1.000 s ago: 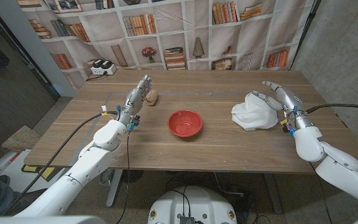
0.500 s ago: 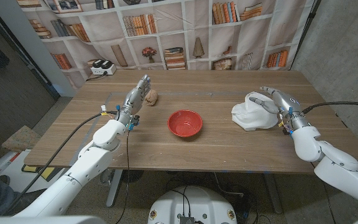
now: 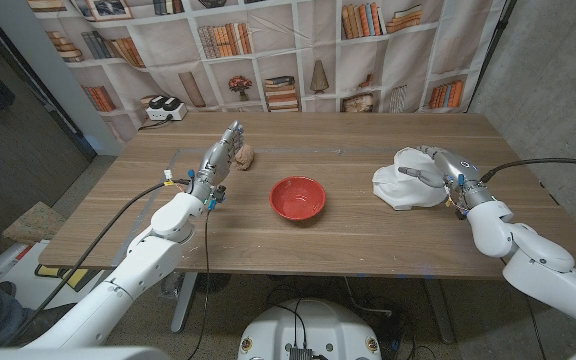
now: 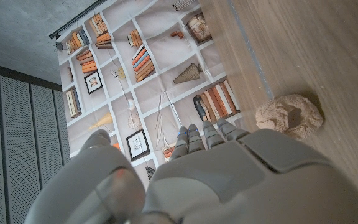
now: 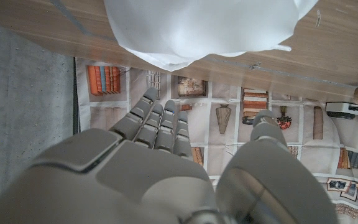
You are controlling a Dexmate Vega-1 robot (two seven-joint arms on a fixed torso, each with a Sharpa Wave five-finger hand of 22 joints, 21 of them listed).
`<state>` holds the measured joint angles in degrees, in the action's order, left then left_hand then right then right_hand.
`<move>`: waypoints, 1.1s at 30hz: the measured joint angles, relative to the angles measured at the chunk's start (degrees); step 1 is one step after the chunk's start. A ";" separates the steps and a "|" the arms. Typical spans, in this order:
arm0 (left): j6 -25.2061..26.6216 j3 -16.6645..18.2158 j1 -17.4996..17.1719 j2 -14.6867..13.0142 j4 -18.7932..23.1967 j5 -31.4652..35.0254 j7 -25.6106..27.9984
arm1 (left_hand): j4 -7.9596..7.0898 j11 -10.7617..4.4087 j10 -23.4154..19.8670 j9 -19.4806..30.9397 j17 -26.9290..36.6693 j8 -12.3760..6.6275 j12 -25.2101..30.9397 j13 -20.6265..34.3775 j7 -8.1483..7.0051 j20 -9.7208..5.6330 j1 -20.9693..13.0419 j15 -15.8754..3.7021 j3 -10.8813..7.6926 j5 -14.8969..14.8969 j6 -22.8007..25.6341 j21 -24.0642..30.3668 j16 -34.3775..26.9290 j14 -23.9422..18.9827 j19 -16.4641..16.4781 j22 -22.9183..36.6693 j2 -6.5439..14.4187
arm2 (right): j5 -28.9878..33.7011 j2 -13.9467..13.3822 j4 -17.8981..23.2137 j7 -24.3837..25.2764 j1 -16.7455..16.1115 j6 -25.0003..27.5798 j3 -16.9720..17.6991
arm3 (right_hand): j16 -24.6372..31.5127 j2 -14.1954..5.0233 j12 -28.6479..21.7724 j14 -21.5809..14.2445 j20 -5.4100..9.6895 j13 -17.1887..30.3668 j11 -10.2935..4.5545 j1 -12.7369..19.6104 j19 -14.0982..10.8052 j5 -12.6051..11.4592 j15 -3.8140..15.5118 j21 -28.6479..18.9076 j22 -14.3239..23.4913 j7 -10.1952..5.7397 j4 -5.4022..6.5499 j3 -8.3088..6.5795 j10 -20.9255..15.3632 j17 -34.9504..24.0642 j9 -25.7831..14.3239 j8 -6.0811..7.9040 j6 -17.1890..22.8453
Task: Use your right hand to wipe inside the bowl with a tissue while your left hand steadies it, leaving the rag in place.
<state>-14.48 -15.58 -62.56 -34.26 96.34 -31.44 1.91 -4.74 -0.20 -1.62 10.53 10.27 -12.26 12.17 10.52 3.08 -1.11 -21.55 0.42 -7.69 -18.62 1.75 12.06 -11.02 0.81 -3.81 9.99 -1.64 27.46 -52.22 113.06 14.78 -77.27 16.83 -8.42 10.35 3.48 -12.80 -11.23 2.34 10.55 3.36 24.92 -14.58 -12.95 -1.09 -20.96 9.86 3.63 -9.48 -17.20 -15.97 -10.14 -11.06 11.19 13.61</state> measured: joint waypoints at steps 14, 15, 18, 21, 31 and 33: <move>0.28 0.49 -0.11 -0.37 0.20 -0.07 0.14 | 0.00 0.20 -0.19 0.00 -0.01 0.00 0.00 0.00 0.00 0.63 0.00 -0.21 0.00 0.00 0.42 0.00 0.00 -0.20 0.00 0.00 0.00 | 2.18 -1.48 1.36 -7.25 1.74 5.35 -2.25 | 0.00 0.69 0.31 -0.15 -0.08 0.00 -1.24 4.03 -1.15 -1.25 1.71 1.09 0.16 -2.73 -0.49 -0.44 0.59 0.00 0.00 -0.43 -1.86; 0.28 0.53 -0.11 -0.39 0.21 -0.07 0.14 | 0.00 0.20 -0.19 0.00 -0.01 0.00 0.00 0.00 0.01 0.63 0.00 -0.21 0.00 0.00 0.43 0.00 0.00 -0.20 0.00 0.00 0.00 | 2.32 -1.48 1.36 -7.71 1.74 5.63 -2.25 | 0.00 0.63 0.31 -0.15 -0.08 0.00 -1.24 4.09 -1.15 -1.25 1.71 1.09 0.16 -2.77 -0.53 -0.51 0.59 0.00 0.00 -0.43 -1.91; 0.28 0.64 -0.11 -0.48 0.26 -0.08 0.05 | 0.25 0.20 -0.19 0.00 -0.01 0.00 0.00 0.00 -0.12 0.63 0.00 -0.21 0.25 0.00 0.54 0.00 0.00 -0.20 0.00 0.00 0.00 | 2.81 -1.84 1.57 -9.01 2.59 6.51 -3.25 | 0.00 0.89 0.52 -0.15 -0.08 0.00 -1.63 4.89 -1.15 -1.46 1.71 1.54 0.16 -3.03 -0.40 -1.01 1.03 0.00 0.00 -0.43 -2.18; 0.34 0.72 -0.12 -0.54 0.34 -0.08 0.02 | 0.25 0.20 -0.19 0.00 -0.01 0.00 0.00 0.00 -0.01 0.63 -0.01 -0.21 0.25 0.00 0.83 0.00 0.00 -0.20 0.00 0.00 0.01 | 3.32 -2.01 1.59 -10.14 3.28 7.37 -4.09 | 0.00 1.16 0.96 0.12 -0.08 0.00 -1.63 5.68 -1.15 -1.68 1.98 1.93 0.16 -3.10 -0.40 -1.01 2.24 0.00 0.00 -0.43 -3.08; 1.25 0.86 -0.03 -0.98 0.64 -0.09 -0.13 | -0.01 -0.07 -1.04 0.00 -0.01 0.00 0.00 0.00 0.39 0.63 -0.17 -0.01 0.50 0.00 1.24 -0.22 0.00 -0.40 0.00 0.30 0.17 | 5.19 -2.07 1.29 -13.98 6.23 9.89 -7.23 | 0.00 1.68 0.97 1.10 0.01 0.00 -1.43 7.11 -0.61 -1.90 1.51 2.87 0.15 -1.36 -0.24 -1.16 3.27 0.00 0.00 -0.43 -3.79; 1.37 0.90 0.03 -1.09 0.67 -0.09 -0.18 | -0.01 -0.12 -1.12 0.00 -0.01 0.00 0.00 0.00 0.27 0.62 -0.17 -0.08 0.50 0.25 1.36 -0.22 0.00 -0.93 0.00 0.30 0.17 | 5.45 -2.00 1.15 -14.51 6.62 10.18 -7.59 | 0.00 1.68 0.97 1.10 0.01 0.00 -1.22 7.11 -0.61 -1.90 1.50 2.87 0.15 -1.36 -0.24 -1.16 3.49 0.00 0.01 -0.43 -3.79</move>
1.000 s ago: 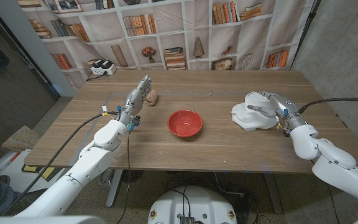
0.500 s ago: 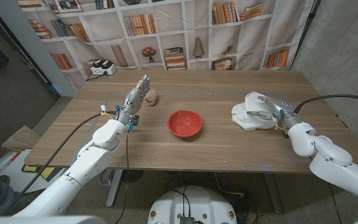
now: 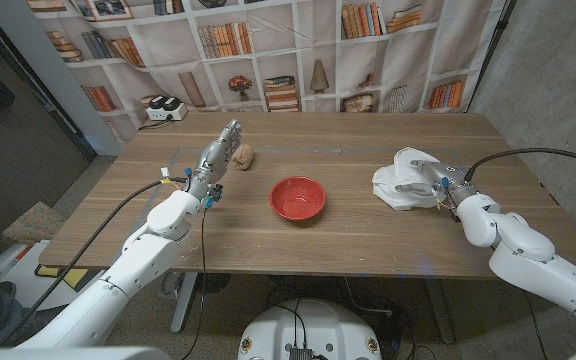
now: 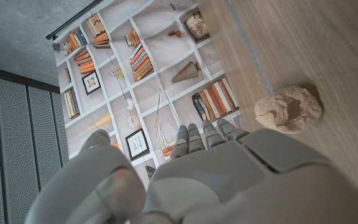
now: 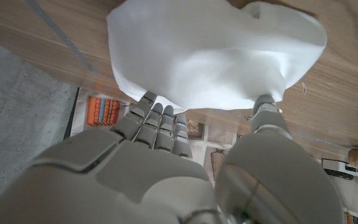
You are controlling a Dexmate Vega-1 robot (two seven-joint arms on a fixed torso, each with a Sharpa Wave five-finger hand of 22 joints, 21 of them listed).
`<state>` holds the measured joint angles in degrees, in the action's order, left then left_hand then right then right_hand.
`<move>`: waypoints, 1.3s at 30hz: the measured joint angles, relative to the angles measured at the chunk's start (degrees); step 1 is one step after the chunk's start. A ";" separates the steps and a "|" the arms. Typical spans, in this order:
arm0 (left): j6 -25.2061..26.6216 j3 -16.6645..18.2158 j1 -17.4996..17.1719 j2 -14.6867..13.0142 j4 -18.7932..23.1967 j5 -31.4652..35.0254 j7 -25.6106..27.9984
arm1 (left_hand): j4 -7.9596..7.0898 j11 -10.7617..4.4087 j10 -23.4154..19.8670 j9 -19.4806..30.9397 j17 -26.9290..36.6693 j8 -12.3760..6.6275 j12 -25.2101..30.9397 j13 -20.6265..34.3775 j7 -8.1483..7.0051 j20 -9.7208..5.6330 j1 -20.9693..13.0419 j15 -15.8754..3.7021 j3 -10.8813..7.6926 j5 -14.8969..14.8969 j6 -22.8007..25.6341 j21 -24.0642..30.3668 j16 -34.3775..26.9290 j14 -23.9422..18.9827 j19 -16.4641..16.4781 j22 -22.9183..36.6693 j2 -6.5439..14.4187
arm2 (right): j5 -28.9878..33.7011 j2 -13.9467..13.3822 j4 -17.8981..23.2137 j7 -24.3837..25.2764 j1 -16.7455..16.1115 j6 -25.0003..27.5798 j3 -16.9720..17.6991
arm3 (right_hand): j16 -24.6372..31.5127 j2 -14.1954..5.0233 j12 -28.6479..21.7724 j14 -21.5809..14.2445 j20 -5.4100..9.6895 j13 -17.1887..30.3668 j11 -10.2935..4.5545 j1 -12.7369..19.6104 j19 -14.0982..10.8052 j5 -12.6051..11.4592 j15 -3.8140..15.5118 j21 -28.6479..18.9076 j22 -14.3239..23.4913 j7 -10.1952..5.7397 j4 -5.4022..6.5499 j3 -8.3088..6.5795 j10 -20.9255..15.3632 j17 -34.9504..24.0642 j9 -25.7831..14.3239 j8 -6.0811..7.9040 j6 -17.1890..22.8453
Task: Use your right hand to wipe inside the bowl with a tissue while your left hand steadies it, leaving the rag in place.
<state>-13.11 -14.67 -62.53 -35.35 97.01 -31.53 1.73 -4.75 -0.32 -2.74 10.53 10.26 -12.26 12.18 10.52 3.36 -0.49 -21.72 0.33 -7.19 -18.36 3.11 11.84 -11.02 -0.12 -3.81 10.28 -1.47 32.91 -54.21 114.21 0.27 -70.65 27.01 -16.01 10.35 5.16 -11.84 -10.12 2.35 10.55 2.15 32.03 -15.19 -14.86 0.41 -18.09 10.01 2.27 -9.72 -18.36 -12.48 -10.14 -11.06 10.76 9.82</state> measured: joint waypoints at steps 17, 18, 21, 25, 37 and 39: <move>0.79 0.11 0.49 -0.14 -0.16 0.02 -0.25 | 0.00 0.21 -0.41 0.00 0.00 0.00 0.00 0.00 0.12 0.00 0.00 0.08 -0.01 0.19 0.48 0.00 0.00 -0.08 0.00 0.00 0.00 | 2.24 1.36 -2.13 -4.03 4.15 1.96 -4.11 | 0.31 -0.22 -0.28 -0.72 0.01 0.00 -0.67 4.10 -1.73 -0.89 0.66 0.35 -0.02 -0.23 -0.14 -0.96 -1.09 0.00 0.00 0.51 0.89; 0.81 0.11 0.49 -0.14 -0.16 0.02 -0.22 | 0.00 0.21 -0.41 0.00 0.00 0.00 0.00 0.00 0.12 0.00 0.00 0.08 -0.01 0.19 0.48 0.00 0.00 -0.08 0.00 -0.01 0.00 | 2.24 1.48 -2.30 -4.03 4.53 1.96 -4.42 | 0.52 -0.17 -0.50 -1.42 0.07 0.00 -0.88 4.56 -2.25 -1.00 0.95 0.35 -0.02 -0.23 0.00 -1.11 -1.65 0.00 0.00 0.76 1.26; 0.83 0.27 0.50 -0.14 -0.32 0.03 -0.15 | 0.17 0.21 -0.41 0.00 0.00 0.00 0.00 0.00 0.12 0.64 -0.01 0.31 0.16 0.19 0.48 0.00 0.00 -0.30 -0.01 -0.01 0.01 | 3.38 1.76 -2.69 -6.38 5.43 3.03 -5.20 | 1.03 -0.41 -0.95 -3.36 0.03 0.00 -1.18 5.55 -4.16 -1.33 1.73 0.35 -0.03 -0.62 0.24 -1.35 -3.04 -0.14 0.00 1.11 2.33; 0.84 0.28 0.53 -0.05 -0.67 0.03 -0.14 | 0.08 0.21 -0.41 0.00 0.00 0.00 0.00 0.00 -0.10 0.83 -0.39 0.40 0.40 0.19 0.71 0.00 0.00 -0.39 0.00 -0.01 0.39 | 4.04 2.14 -3.13 -7.57 6.38 3.60 -6.06 | 1.56 -0.85 -1.39 -6.25 -0.02 0.00 -1.85 7.18 -6.66 -1.60 1.88 0.13 -0.03 -1.15 0.25 -1.83 -4.53 -0.14 0.00 1.34 3.59; -0.04 0.54 0.56 0.23 -1.40 -0.39 -0.41 | 0.01 0.22 -0.41 0.00 0.00 0.00 0.00 0.00 0.13 0.82 -0.38 0.39 0.46 0.19 1.10 0.00 0.00 -0.39 0.00 -0.01 0.38 | 5.71 3.55 -3.91 -8.41 7.83 4.23 -7.55 | 2.44 -3.05 -2.76 -13.81 0.48 0.31 -3.54 16.47 -14.04 -2.33 2.07 -1.54 0.59 -3.50 -0.28 -5.02 -9.73 -0.61 -0.29 2.24 8.22; -0.17 0.54 0.56 0.23 -1.40 -0.47 -0.46 | 0.01 0.22 -0.41 0.00 0.00 0.00 0.00 0.00 0.13 0.82 -0.38 0.40 0.46 0.24 1.10 0.00 0.00 -0.39 0.00 -0.01 0.38 | 5.71 3.72 -4.01 -8.41 7.89 4.23 -7.62 | 2.49 -3.24 -2.99 -15.12 0.34 0.32 -3.99 17.59 -15.12 -2.33 2.16 -1.89 0.69 -3.81 -0.29 -5.41 -10.63 -0.68 -0.29 2.43 9.16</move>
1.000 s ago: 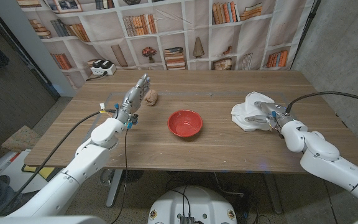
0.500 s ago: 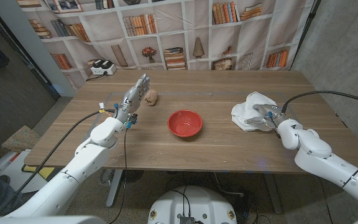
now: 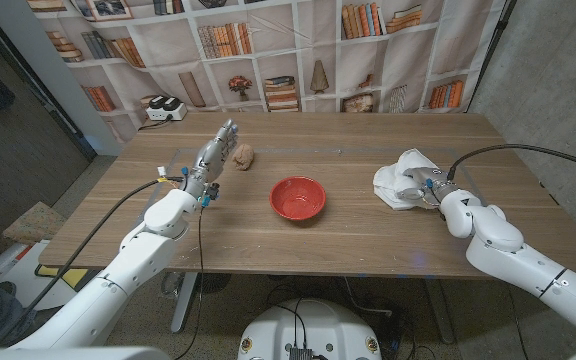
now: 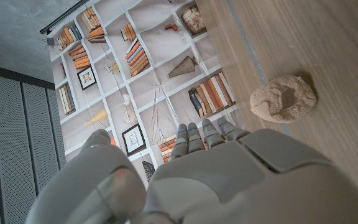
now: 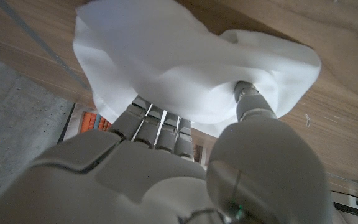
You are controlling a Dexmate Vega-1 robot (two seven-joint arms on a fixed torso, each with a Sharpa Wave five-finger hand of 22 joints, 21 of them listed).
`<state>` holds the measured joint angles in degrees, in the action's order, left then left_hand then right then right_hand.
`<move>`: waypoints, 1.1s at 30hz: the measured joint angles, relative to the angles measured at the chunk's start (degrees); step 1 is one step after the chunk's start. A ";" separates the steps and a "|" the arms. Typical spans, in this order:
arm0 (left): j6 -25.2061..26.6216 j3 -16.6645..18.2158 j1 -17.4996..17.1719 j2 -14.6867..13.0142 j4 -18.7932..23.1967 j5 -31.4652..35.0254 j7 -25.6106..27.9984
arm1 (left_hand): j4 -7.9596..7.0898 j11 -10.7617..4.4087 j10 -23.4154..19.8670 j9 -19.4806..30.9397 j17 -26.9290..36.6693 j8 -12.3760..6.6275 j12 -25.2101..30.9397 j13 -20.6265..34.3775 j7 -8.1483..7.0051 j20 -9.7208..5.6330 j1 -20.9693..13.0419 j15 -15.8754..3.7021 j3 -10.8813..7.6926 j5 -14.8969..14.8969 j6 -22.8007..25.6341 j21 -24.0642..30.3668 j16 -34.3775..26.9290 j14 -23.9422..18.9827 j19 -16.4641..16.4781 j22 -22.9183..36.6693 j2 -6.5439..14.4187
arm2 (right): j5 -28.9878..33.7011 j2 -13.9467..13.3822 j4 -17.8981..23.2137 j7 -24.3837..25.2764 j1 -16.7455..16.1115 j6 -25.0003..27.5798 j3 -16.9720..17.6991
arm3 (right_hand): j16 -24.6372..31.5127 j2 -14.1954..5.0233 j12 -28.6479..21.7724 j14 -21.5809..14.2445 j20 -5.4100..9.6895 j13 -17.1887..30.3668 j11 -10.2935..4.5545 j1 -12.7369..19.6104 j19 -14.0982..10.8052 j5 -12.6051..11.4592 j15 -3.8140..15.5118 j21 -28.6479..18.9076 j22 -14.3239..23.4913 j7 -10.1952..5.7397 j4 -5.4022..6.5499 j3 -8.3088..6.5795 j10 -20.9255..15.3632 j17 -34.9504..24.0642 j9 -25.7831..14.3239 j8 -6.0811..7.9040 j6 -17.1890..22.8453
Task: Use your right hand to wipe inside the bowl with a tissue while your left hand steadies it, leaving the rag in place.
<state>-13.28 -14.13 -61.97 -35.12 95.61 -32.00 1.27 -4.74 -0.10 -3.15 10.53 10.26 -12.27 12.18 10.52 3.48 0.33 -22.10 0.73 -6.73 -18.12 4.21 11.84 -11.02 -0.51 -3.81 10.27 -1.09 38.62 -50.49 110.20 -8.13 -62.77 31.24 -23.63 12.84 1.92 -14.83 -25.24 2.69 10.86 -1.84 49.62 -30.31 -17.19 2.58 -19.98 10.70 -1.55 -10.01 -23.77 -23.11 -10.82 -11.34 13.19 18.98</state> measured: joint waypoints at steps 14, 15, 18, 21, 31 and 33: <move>-0.27 0.52 -0.11 0.10 -0.58 -0.43 -0.32 | -0.02 0.12 -0.11 0.00 0.00 0.00 0.00 0.00 0.00 -0.01 0.00 0.22 0.02 0.35 0.00 0.00 0.00 -0.22 0.00 -0.01 0.00 | 2.23 1.81 -1.70 1.68 0.74 -0.33 -0.59 | 2.58 -3.27 -2.17 -14.21 1.11 -0.09 -2.46 7.47 -10.34 1.45 0.97 -5.68 1.63 -3.52 0.68 -1.15 -10.69 -0.99 0.02 1.81 10.75; -0.27 0.52 -0.11 0.10 -0.58 -0.44 -0.32 | -0.17 0.21 -0.20 0.00 0.00 0.00 0.00 0.00 0.00 -0.01 0.01 0.22 0.17 0.35 0.00 0.00 0.00 -0.22 0.00 0.00 0.00 | 2.23 1.86 -1.75 1.68 0.76 -0.33 -0.60 | 2.83 -3.42 -2.41 -15.46 1.34 -0.07 -2.70 8.25 -10.97 1.69 1.14 -6.21 1.81 -3.90 0.68 -1.15 -11.84 -1.19 0.02 2.03 11.93; -0.27 0.52 -0.11 0.10 -0.58 -0.46 -0.40 | -0.25 0.21 -0.20 0.00 0.00 0.13 0.00 0.00 0.00 -0.01 0.01 0.21 0.24 0.35 0.00 0.00 0.00 -0.21 0.00 0.00 0.00 | 2.23 2.18 -2.12 1.68 0.92 -0.33 -0.66 | 4.03 -4.23 -3.36 -19.58 1.86 -0.03 -3.74 10.84 -13.15 2.80 1.95 -8.56 2.68 -5.27 0.93 -0.85 -16.00 -2.14 0.02 2.70 16.33; -0.27 0.54 0.25 0.19 -1.02 -0.47 -0.44 | -0.24 0.21 -0.21 0.00 0.00 0.22 0.00 0.00 0.00 -0.01 0.01 0.21 0.24 0.35 0.00 0.00 0.00 -0.21 0.00 -0.01 -0.01 | 3.79 2.70 -2.66 3.09 1.10 -1.15 -0.70 | 5.39 -5.09 -4.22 -24.16 2.32 0.01 -4.99 12.94 -15.88 4.19 3.21 -11.61 3.76 -6.39 0.97 0.88 -20.21 -3.03 -0.23 3.21 20.74; -0.27 0.49 0.61 0.38 -1.38 -0.44 -0.40 | -0.08 -0.10 -0.51 0.00 0.00 0.22 0.00 0.00 -0.42 -0.01 -0.30 -0.03 0.40 0.35 0.41 0.00 0.00 -0.44 0.00 -0.01 0.30 | 4.37 4.01 -3.75 4.37 1.07 -1.83 -0.06 | 7.66 -6.62 -5.16 -32.63 3.77 0.23 -6.56 18.47 -20.14 6.81 6.21 -19.23 6.45 -7.56 0.64 4.21 -28.01 -4.00 -1.03 3.79 27.85; -0.24 0.49 0.61 0.38 -1.38 -0.25 -0.17 | -0.07 -0.10 -0.51 0.00 0.00 0.22 0.00 0.00 -0.42 -0.01 -0.31 -0.11 0.41 0.35 0.41 0.00 0.00 -0.52 0.00 -0.01 0.31 | 4.37 4.38 -3.99 4.37 0.90 -1.83 0.29 | 7.94 -6.87 -5.38 -34.20 4.22 0.21 -6.57 19.37 -20.59 7.03 6.79 -21.16 7.18 -7.70 0.85 5.05 -29.72 -4.00 -1.36 3.99 29.22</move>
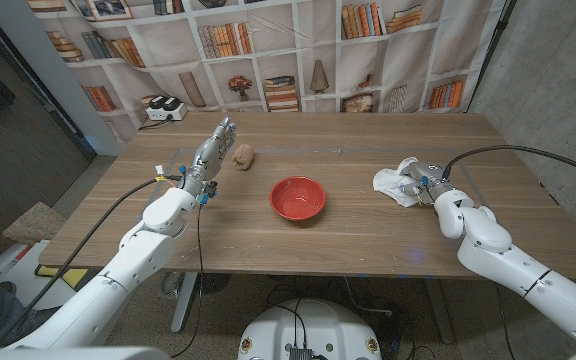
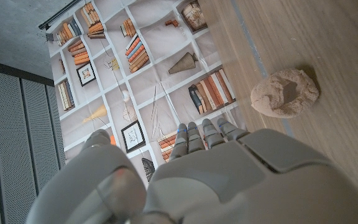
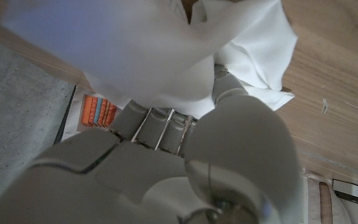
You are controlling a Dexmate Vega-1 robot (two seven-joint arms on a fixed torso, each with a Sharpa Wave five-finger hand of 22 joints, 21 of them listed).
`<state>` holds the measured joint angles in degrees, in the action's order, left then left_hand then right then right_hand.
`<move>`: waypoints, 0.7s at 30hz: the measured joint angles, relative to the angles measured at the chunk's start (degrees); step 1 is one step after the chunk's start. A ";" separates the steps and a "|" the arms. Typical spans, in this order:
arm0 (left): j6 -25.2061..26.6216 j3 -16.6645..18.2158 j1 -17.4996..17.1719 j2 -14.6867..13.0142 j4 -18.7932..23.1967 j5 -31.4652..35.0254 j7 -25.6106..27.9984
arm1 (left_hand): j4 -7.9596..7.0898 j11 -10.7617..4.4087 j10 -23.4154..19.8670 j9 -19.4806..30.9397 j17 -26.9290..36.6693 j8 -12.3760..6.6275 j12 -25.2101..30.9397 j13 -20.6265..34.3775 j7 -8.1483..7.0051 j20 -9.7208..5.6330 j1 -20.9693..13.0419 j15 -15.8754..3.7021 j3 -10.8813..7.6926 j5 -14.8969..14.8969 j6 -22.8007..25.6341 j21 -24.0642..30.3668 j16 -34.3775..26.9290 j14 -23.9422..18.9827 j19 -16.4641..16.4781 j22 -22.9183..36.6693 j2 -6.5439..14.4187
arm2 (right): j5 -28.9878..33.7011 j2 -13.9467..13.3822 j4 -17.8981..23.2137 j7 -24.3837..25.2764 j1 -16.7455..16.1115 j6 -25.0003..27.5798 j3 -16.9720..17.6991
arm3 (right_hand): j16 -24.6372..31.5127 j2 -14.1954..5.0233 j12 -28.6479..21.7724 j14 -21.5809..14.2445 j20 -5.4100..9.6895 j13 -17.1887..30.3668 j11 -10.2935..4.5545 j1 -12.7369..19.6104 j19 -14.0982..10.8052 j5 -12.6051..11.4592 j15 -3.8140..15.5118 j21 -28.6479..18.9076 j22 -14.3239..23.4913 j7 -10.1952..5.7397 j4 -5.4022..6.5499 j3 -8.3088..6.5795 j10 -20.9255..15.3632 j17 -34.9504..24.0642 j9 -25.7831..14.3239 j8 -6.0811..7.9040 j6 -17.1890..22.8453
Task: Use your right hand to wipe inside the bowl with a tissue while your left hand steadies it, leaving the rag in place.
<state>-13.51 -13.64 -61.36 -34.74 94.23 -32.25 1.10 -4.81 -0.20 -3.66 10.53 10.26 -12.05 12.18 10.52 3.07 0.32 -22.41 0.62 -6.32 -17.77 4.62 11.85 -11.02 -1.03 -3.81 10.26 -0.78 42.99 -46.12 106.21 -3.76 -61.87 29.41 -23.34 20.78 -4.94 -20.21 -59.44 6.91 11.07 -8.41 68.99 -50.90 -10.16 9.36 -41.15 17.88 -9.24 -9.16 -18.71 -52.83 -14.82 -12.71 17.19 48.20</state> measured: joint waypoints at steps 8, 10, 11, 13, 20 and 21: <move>0.65 -0.06 0.21 -0.34 0.27 1.07 0.82 | 1.41 -0.63 -0.63 0.00 -0.05 0.00 0.00 0.00 -0.40 0.00 -3.03 -0.72 -0.55 0.27 0.40 -0.23 0.00 -0.72 0.00 -0.14 0.52 | -0.95 0.99 -0.39 4.71 -0.59 -2.29 1.03 | 0.23 -0.15 -1.97 -4.37 -0.05 1.19 0.68 1.66 -0.35 0.23 2.54 -6.45 1.68 -0.68 0.46 2.06 -5.34 -0.27 -3.01 2.13 4.93; 0.83 -0.07 0.21 -0.53 0.54 1.44 1.09 | 2.44 -1.13 -1.14 0.00 -0.14 0.00 0.00 0.00 -0.96 0.15 -5.03 -1.34 -1.17 0.27 0.96 -0.23 0.00 -1.33 0.15 -0.14 0.87 | -1.22 1.17 -0.40 5.71 -0.75 -2.75 1.29 | 0.22 -0.15 -2.21 -4.77 -0.05 1.61 0.74 1.66 -0.35 0.23 2.72 -6.96 1.82 -0.69 0.31 2.21 -5.59 -0.45 -3.20 2.13 4.94; 0.93 -0.07 0.21 -0.53 0.54 1.64 1.22 | 2.96 -1.35 -1.37 0.00 -0.14 0.00 0.00 0.00 -1.13 0.33 -5.71 -1.60 -1.40 0.27 1.40 -0.23 0.00 -1.60 0.34 -0.14 1.30 | -1.22 1.24 -0.40 5.71 -0.85 -2.75 1.43 | 0.22 -0.15 -2.31 -4.99 -0.05 1.78 0.79 1.66 -0.35 0.23 2.76 -7.16 1.93 -0.69 0.31 2.21 -5.65 -0.47 -3.24 2.13 4.95; 1.04 -0.07 0.21 -0.53 0.54 1.91 1.35 | 3.50 -1.64 -1.68 0.00 -0.14 0.00 0.00 0.00 -1.31 0.42 -6.88 -1.84 -1.89 0.27 1.94 -0.23 0.00 -1.84 0.43 -0.14 1.42 | -1.22 1.33 -0.41 5.71 -1.00 -2.75 1.70 | 0.22 -0.15 -2.32 -5.04 -0.05 2.01 0.79 1.66 -0.35 0.23 2.81 -7.23 1.95 -0.70 0.31 2.21 -5.66 -0.51 -3.27 2.14 4.95; 1.20 -0.13 0.10 -1.00 1.15 3.20 1.87 | 4.62 -2.30 -2.51 0.00 -0.14 -0.26 0.00 0.00 -1.83 0.20 -9.37 -2.45 -2.59 0.67 2.45 -0.23 0.00 -2.45 0.64 -0.14 1.82 | -2.85 1.57 0.16 7.93 -1.73 -4.41 2.67 | 0.22 -0.14 -2.33 -5.04 -0.05 2.40 0.78 1.67 -0.35 0.23 2.81 -7.60 1.95 -0.67 0.31 2.21 -5.66 -0.55 -3.27 2.14 4.97; 1.20 -0.13 0.10 -1.00 1.15 3.41 1.98 | 5.00 -2.37 -2.58 0.00 -0.14 -0.26 0.00 0.00 -1.86 0.09 -9.62 -2.46 -2.73 0.67 2.90 -0.23 0.00 -2.46 0.76 -0.14 2.06 | -2.85 1.59 0.40 7.93 -1.90 -4.41 2.82 | 0.22 -0.07 -2.33 -5.04 -0.05 2.40 0.78 1.74 -0.35 0.23 2.81 -7.81 1.95 -0.48 0.31 2.21 -5.66 -0.55 -3.27 2.08 5.16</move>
<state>-12.32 -13.76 -61.26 -35.74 95.38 -28.84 3.08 0.19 -2.57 -6.24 10.53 10.12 -12.31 12.18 10.52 1.20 0.41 -32.03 -1.84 -9.04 -17.11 7.52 11.62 -11.02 -3.49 -3.05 10.12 1.27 40.15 -44.52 106.60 4.17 -63.77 25.00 -20.52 21.00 -5.01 -22.54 -64.49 6.86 13.47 -7.63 70.73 -51.25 -9.92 12.17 -48.96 19.82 -9.72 -8.85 -16.51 -58.49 -15.38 -15.98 19.26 53.36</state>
